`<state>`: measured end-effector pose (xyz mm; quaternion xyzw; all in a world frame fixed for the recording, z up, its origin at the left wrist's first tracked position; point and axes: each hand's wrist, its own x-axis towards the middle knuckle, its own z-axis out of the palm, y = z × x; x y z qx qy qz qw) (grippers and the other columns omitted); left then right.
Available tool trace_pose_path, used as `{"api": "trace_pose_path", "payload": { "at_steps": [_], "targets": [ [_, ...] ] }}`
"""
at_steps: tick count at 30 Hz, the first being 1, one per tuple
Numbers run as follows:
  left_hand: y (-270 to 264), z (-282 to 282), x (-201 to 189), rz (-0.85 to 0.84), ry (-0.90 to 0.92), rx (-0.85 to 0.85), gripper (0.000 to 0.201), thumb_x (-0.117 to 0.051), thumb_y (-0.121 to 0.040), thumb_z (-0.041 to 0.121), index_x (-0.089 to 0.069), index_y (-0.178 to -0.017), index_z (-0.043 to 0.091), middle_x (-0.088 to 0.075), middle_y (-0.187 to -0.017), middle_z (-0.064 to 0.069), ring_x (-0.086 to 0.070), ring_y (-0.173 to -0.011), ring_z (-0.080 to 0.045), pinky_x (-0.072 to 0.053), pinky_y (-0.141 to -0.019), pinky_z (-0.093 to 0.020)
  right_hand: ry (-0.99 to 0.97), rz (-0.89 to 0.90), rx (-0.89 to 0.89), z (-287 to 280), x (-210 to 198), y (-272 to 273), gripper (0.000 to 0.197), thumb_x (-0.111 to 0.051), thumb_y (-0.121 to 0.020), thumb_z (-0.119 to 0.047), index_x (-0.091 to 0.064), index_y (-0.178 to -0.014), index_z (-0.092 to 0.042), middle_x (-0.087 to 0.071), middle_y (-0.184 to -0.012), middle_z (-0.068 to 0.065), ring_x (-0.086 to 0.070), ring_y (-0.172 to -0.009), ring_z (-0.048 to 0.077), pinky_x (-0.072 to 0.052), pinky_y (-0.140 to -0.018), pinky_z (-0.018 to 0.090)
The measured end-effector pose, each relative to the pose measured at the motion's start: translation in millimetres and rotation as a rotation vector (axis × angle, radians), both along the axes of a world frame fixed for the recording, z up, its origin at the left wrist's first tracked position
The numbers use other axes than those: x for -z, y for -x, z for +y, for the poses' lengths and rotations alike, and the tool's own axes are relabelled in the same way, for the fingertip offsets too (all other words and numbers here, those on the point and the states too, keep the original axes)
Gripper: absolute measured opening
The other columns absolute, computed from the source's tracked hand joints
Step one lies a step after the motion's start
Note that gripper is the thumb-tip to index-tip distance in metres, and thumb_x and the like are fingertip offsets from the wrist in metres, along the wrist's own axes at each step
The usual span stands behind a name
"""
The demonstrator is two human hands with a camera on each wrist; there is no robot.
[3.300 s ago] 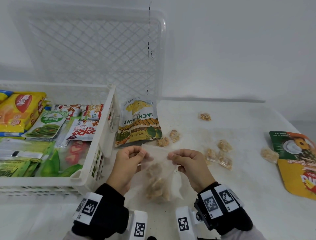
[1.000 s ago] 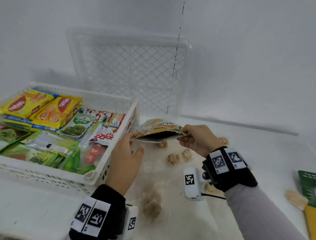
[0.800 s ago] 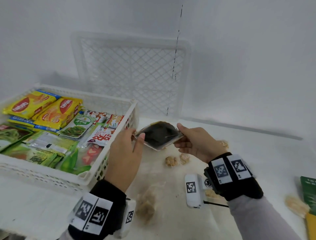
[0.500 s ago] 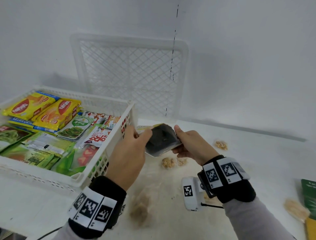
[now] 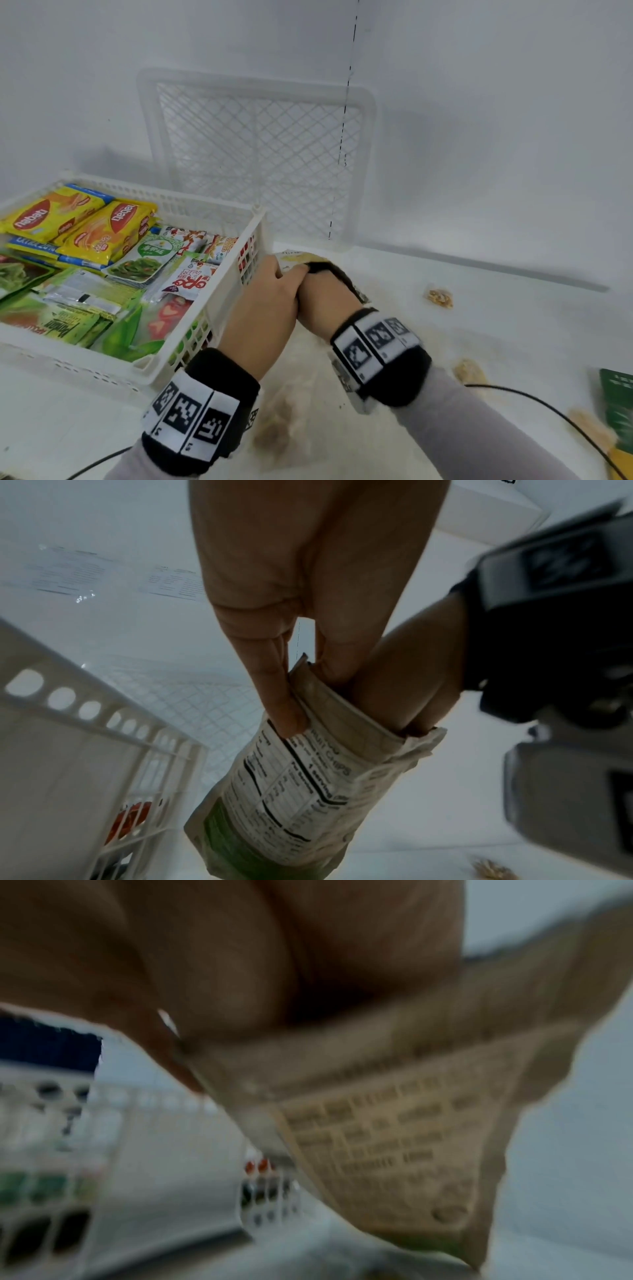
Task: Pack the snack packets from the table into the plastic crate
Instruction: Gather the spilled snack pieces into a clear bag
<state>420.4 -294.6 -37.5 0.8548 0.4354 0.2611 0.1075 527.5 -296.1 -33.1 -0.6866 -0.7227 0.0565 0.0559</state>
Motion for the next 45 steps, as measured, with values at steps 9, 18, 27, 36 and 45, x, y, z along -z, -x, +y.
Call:
{"api": "trace_pose_path", "payload": {
  "at_steps": [9, 18, 27, 36, 45],
  "targets": [
    [3, 8, 11, -0.072, 0.023, 0.024, 0.055, -0.048, -0.078, -0.014, -0.053, -0.13, 0.005, -0.05, -0.135, -0.015, -0.051, -0.121, -0.028, -0.036, -0.103, -0.027, 0.111, 0.031, 0.14, 34, 25, 6, 0.04, -0.046, -0.096, -0.02, -0.046, -0.135, -0.01, -0.048, -0.139, 0.011, -0.044, -0.129, 0.024, -0.035, -0.105, 0.034],
    [23, 21, 16, -0.001, 0.067, 0.134, 0.061, -0.049, -0.075, -0.013, -0.054, -0.131, 0.011, -0.058, -0.129, -0.008, -0.055, -0.115, -0.023, -0.034, -0.093, -0.016, -0.047, -0.357, -0.125, -8, 16, 29, 0.042, -0.043, -0.091, -0.004, -0.041, -0.132, 0.002, -0.046, -0.131, 0.022, -0.04, -0.121, 0.037, -0.037, -0.103, 0.043],
    [35, 17, 18, 0.21, 0.098, 0.125, 0.047, -0.047, -0.08, -0.001, -0.059, -0.121, 0.021, -0.06, -0.122, 0.002, -0.056, -0.11, -0.02, -0.045, -0.087, -0.031, -0.501, 0.92, 0.131, -90, 8, 11, 0.018, -0.056, -0.068, -0.004, -0.048, -0.069, -0.02, -0.046, -0.066, -0.008, -0.042, -0.063, 0.006, -0.035, -0.06, 0.019],
    [38, 1, 26, 1.019, 0.277, 0.162, 0.034, -0.041, -0.095, 0.033, -0.053, -0.121, 0.013, -0.018, -0.154, -0.017, -0.019, -0.14, -0.034, -0.031, -0.106, -0.05, -0.502, 1.681, 0.459, -122, 23, -22, 0.012, -0.065, -0.08, -0.009, -0.063, -0.092, -0.009, -0.065, -0.078, 0.005, -0.06, -0.07, 0.018, -0.053, -0.064, 0.026],
    [23, -27, 3, -0.304, 0.247, 0.304, 0.018, -0.051, -0.092, 0.038, -0.048, -0.103, 0.025, -0.053, -0.102, 0.009, -0.053, -0.096, -0.007, -0.046, -0.079, -0.023, -0.588, 1.424, 0.558, -130, 39, 5, 0.021, -0.063, -0.084, 0.005, -0.067, -0.099, -0.009, -0.069, -0.079, 0.011, -0.068, -0.072, 0.018, -0.057, -0.066, 0.028]
  ]
}}
